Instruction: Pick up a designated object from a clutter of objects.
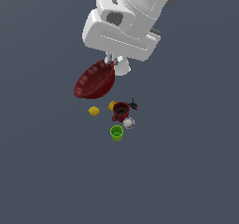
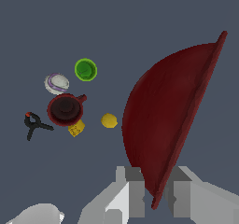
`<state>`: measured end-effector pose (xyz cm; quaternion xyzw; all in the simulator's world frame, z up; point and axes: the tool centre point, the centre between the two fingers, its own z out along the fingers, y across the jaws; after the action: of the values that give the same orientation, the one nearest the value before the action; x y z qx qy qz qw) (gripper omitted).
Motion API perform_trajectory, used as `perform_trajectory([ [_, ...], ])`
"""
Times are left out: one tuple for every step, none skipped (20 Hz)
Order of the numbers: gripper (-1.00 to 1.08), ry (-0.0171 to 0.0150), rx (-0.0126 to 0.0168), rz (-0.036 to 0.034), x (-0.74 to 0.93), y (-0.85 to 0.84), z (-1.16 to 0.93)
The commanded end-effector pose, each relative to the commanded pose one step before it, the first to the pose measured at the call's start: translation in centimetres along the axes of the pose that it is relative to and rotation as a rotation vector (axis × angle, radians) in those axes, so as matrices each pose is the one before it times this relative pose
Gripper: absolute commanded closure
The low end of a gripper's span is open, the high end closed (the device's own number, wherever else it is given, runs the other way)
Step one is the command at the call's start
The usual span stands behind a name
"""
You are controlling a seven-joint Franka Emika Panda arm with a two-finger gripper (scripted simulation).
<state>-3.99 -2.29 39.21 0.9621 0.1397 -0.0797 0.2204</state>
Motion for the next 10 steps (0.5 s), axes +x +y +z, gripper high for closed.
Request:
perform_trajectory([
  [1.08,0.00149,-0.0008,-0.00041,-0.768,2.076,-1.053],
  [1.08,0.00015,-0.00067,-0.00001,-0.225,0.652,-0.336],
  [1.08,0.0,0.0,0.0,-0.196,0.614,-0.276],
  [1.08,0.00015,-0.00067,-0.00001,-0.177,0.521,-0.276],
  [1.08,0.0,0.0,0.0,-0.146,0.482,-0.215],
  [1.08,0.0,0.0,0.0,-0.12,0.416,-0.184],
  [1.08,0.00018,-0.00067,-0.00006,-0.099,0.32,-0.184],
  [1.08,0.0,0.0,0.0,-0.066,0.283,-0.122],
  [1.08,0.0,0.0,0.0,-0.038,0.216,-0.091],
  [1.08,0.0,0.0,0.0,-0.011,0.15,-0.06],
])
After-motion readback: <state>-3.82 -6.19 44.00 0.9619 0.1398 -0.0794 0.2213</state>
